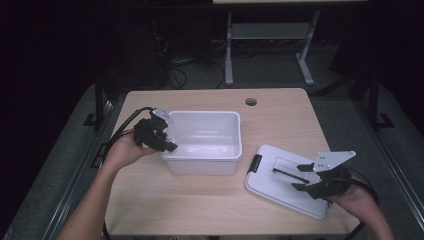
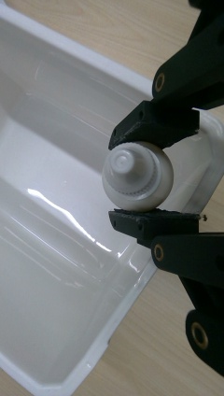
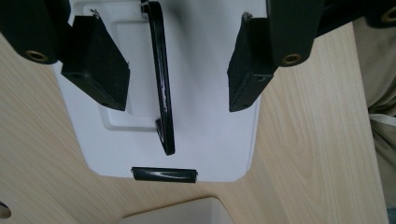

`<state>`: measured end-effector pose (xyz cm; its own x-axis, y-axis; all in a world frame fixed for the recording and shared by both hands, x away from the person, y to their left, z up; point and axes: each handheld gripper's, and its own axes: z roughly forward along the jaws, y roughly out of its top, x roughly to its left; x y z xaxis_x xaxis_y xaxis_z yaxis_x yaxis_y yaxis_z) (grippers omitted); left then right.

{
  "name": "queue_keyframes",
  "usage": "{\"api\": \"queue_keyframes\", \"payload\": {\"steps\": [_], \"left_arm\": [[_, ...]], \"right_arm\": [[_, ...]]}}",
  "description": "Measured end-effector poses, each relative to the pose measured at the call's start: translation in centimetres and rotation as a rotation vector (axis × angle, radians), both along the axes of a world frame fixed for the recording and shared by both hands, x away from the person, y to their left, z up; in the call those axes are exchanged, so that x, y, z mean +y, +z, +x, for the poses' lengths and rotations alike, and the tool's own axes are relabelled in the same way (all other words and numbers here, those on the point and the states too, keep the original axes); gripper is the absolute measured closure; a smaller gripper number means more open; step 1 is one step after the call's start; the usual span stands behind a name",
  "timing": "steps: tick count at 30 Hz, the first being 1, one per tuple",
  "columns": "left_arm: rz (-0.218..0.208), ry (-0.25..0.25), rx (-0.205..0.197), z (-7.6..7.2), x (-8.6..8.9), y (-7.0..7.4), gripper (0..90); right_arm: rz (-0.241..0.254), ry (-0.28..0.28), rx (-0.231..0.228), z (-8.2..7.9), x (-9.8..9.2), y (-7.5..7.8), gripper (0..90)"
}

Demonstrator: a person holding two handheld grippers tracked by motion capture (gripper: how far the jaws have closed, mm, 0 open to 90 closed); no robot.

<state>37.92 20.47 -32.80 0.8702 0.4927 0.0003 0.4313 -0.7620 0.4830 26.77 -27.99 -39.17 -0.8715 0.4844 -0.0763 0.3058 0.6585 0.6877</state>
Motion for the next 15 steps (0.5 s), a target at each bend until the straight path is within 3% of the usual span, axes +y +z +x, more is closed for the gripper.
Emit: {"api": "queue_keyframes", "payload": {"steps": [15], "left_arm": [[0.026,0.006,0.013,0.5,-0.7,-1.2,59.6]], "right_arm": [[0.002,0.0,-0.003,-0.1,-0.3,0.1,38.1]]}}
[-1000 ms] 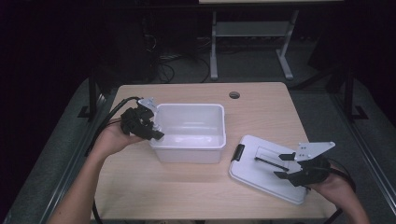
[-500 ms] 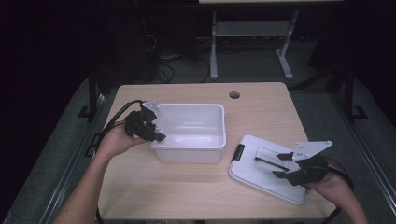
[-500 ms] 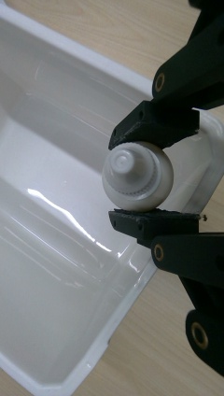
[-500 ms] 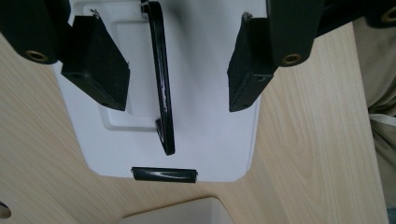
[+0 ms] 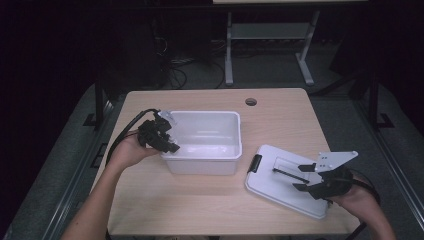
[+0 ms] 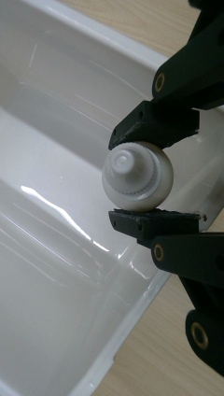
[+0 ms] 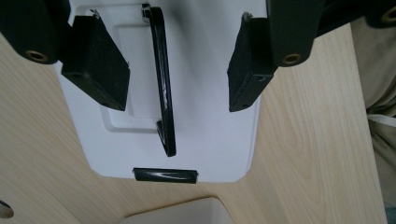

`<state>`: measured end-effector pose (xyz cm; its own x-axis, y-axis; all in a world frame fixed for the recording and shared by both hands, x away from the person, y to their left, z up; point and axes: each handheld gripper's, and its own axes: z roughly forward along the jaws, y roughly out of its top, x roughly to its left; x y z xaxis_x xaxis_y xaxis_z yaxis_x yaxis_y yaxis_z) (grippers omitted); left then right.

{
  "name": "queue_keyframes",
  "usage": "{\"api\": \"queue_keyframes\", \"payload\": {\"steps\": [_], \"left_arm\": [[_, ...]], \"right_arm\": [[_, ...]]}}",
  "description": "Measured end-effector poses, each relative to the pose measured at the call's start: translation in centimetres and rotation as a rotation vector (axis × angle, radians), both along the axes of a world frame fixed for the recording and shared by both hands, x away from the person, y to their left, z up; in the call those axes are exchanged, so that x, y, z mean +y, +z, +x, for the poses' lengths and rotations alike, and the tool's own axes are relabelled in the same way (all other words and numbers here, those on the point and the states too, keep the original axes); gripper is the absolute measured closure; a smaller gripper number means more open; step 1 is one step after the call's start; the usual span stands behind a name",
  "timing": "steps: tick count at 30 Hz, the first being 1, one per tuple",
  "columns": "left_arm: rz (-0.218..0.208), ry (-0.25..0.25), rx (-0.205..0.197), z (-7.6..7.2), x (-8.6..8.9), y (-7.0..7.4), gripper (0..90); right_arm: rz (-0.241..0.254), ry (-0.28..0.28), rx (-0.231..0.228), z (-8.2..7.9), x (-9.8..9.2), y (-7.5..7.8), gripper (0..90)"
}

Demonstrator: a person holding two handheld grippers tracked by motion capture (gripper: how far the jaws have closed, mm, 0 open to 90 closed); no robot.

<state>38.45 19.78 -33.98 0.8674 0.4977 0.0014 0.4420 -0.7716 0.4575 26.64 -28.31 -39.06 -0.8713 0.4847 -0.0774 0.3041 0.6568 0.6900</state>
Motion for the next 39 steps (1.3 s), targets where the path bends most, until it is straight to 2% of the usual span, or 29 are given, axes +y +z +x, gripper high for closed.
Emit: {"api": "queue_keyframes", "payload": {"steps": [3,25,39], "left_arm": [[0.017,-0.002,-0.003,0.1,-0.1,-0.2,59.7],[0.052,-0.007,-0.003,0.3,-0.6,-0.7,59.4],[0.011,0.005,-0.024,-0.2,0.0,0.3,59.0]], "right_arm": [[0.001,0.001,-0.001,0.0,-0.1,0.0,38.1],[0.0,0.001,-0.003,0.0,-0.2,0.1,38.1],[-0.004,0.003,0.003,0.2,0.2,0.0,38.1]]}}
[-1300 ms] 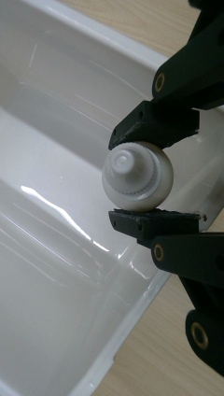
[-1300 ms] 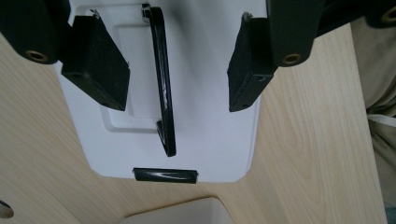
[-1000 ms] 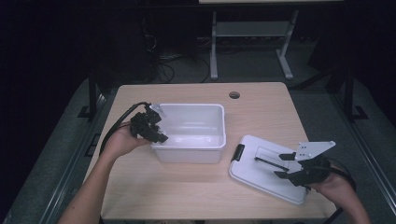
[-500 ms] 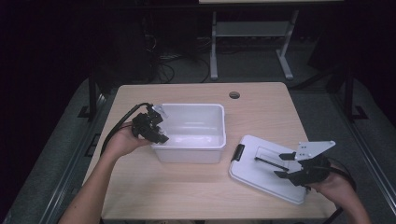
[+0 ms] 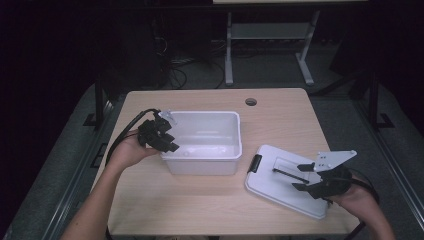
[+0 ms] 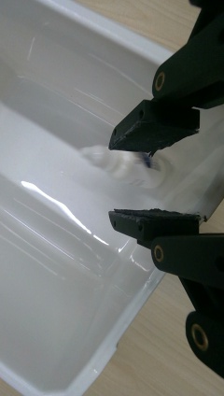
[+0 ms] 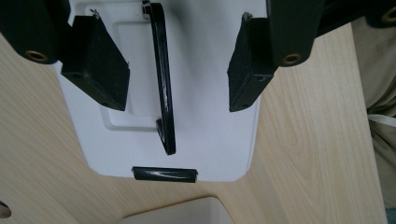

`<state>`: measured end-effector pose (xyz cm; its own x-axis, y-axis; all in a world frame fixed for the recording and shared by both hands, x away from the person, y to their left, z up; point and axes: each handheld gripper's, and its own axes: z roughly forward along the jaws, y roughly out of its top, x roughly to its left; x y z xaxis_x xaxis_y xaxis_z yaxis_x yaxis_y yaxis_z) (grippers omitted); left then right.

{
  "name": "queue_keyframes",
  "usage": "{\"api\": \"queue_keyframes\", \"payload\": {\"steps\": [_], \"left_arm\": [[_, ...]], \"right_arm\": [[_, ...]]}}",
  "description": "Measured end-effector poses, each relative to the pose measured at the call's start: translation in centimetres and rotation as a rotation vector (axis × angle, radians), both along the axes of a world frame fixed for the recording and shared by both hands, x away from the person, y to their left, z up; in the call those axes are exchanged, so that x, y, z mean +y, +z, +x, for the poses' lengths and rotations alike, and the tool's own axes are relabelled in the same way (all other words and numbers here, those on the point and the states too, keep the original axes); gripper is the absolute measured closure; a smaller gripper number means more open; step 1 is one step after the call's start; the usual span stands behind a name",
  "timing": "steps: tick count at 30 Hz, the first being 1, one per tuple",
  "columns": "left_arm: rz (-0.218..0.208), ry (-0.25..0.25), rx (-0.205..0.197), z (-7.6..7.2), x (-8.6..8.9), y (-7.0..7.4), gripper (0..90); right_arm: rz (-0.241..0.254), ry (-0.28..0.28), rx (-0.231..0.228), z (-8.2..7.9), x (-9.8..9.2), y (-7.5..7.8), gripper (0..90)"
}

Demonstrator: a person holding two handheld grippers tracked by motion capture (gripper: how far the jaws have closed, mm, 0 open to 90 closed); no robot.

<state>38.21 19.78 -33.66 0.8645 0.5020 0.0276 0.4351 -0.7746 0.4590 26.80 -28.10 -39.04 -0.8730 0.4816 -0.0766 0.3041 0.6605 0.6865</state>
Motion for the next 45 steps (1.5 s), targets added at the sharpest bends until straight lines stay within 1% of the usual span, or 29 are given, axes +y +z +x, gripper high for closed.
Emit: {"api": "queue_keyframes", "payload": {"steps": [5,6,8,10,11,12,13,14,15,17,18,20,23,24,25,30,32,34,36,39,40,43,45], "left_arm": [[0.002,-0.004,-0.008,-0.3,0.1,0.4,58.4],[-0.003,-0.004,-0.006,-0.4,0.1,0.6,58.4],[-0.009,-0.009,-0.014,-0.7,0.2,1.0,58.2],[-0.019,-0.015,-0.019,-1.1,0.4,1.8,57.7],[-0.019,-0.015,-0.019,-1.1,0.4,1.8,57.4],[-0.03,-0.015,-0.022,-1.5,0.6,2.2,57.1],[-0.03,-0.015,-0.022,-1.5,0.6,2.2,57.0],[-0.032,-0.016,-0.032,-2.0,0.9,2.6,56.8],[-0.032,-0.016,-0.032,-2.0,0.9,2.6,56.6],[-0.039,-0.017,-0.033,-2.5,1.3,2.9,56.4],[-0.047,-0.016,-0.043,-2.9,1.6,3.1,56.2],[-0.048,-0.015,-0.04,-3.1,1.8,3.2,56.1],[-0.052,-0.01,-0.053,-3.7,2.3,3.4,55.7],[-0.053,-0.012,-0.06,-4.2,2.6,3.6,55.5],[-0.053,-0.012,-0.06,-4.2,2.6,3.6,55.4],[-0.055,-0.016,-0.069,-5.4,3.2,3.8,55.5],[-0.049,-0.016,-0.073,-5.9,3.4,3.8,55.4],[-0.053,-0.018,-0.08,-6.4,3.7,3.7,55.1],[-0.055,-0.021,-0.086,-7.0,4.0,3.5,54.4],[-0.048,-0.025,-0.092,-7.4,4.1,3.3,53.9],[-0.055,-0.021,-0.098,-7.9,4.2,3.1,53.7],[-0.058,-0.024,-0.098,-8.2,4.4,2.8,53.4],[-0.063,-0.023,-0.101,-8.8,4.6,2.3,53.2]], "right_arm": [[-0.004,0.007,-0.001,0.1,0.1,-0.1,38.1],[-0.004,0.007,-0.001,0.1,0.1,-0.1,38.1],[-0.009,0.005,0.0,0.2,0.2,-0.1,38.1],[-0.011,0.005,0.002,0.3,0.2,0.0,38.1],[-0.011,0.005,0.002,0.3,0.2,0.0,38.1],[-0.012,0.005,0.004,0.3,0.3,0.1,38.1],[-0.012,0.005,0.004,0.3,0.3,0.1,38.1],[-0.019,0.008,0.002,0.5,0.5,0.2,38.1],[-0.019,0.008,0.002,0.5,0.5,0.2,38.1],[-0.025,0.011,0.002,0.6,0.6,0.2,38.1],[-0.03,0.009,0.009,0.7,0.7,0.3,38.1],[-0.032,0.011,0.01,0.8,0.8,0.3,38.1],[-0.041,0.015,0.008,0.9,1.0,0.3,38.0],[-0.042,0.017,0.006,1.0,1.1,0.4,38.0],[-0.042,0.017,0.006,1.0,1.1,0.4,38.0],[-0.044,0.019,0.008,1.0,1.3,0.4,38.0],[-0.05,0.017,0.012,1.0,1.3,0.4,38.0],[-0.053,0.015,0.01,1.0,1.3,0.4,38.0],[-0.053,0.011,0.01,1.0,1.3,0.4,37.9],[-0.055,0.01,0.011,1.1,1.3,0.4,37.9],[-0.061,0.012,0.009,1.2,1.3,0.5,37.9],[-0.064,0.008,0.013,1.2,1.2,0.4,38.0],[-0.066,0.002,0.011,1.3,1.1,0.4,38.1]]}}
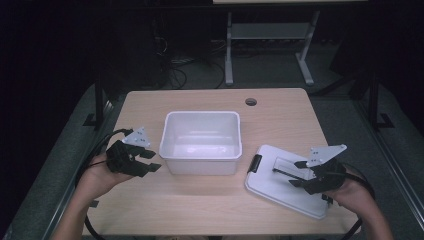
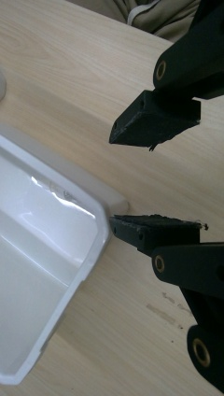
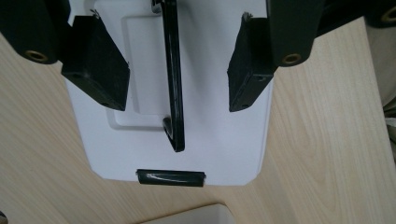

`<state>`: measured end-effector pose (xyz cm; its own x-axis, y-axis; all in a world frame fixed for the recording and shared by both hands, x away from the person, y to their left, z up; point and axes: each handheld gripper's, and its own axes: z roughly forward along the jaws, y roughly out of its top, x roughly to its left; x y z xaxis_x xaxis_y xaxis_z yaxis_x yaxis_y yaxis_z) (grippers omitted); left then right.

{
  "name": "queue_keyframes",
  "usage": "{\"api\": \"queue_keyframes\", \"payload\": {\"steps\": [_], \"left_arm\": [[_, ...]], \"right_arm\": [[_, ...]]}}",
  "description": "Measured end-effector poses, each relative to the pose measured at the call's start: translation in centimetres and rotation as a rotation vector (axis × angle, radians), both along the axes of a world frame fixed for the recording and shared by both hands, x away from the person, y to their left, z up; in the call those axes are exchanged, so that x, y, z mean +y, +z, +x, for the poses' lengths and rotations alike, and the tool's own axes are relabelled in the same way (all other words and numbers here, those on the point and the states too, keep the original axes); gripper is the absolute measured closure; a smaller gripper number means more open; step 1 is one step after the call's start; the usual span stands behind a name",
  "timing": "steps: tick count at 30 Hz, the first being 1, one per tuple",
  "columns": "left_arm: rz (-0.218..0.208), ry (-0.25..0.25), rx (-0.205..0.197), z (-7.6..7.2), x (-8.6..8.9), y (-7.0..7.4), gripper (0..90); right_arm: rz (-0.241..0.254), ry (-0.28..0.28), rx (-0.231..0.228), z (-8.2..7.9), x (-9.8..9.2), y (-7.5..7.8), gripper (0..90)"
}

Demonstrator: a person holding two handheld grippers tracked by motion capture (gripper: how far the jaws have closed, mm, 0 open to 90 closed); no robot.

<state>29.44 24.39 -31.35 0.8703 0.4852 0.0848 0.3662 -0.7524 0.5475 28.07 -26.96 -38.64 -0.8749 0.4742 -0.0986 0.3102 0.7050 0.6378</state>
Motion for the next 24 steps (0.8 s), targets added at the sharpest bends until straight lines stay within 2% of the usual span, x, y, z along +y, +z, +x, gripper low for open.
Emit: {"api": "queue_keyframes", "payload": {"steps": [7,20,24], "left_arm": [[-0.008,0.008,-0.01,-1.0,0.5,-1.2,53.1],[-0.028,0.012,-0.005,-2.5,1.7,-3.9,52.1],[-0.023,0.012,-0.002,-2.9,1.7,-4.7,51.0]], "right_arm": [[-0.01,-0.002,0.006,0.3,0.1,-0.3,40.1],[-0.068,0.01,0.033,1.1,1.1,-1.1,58.2],[-0.07,0.012,0.037,1.2,1.3,-1.1,59.7]]}}
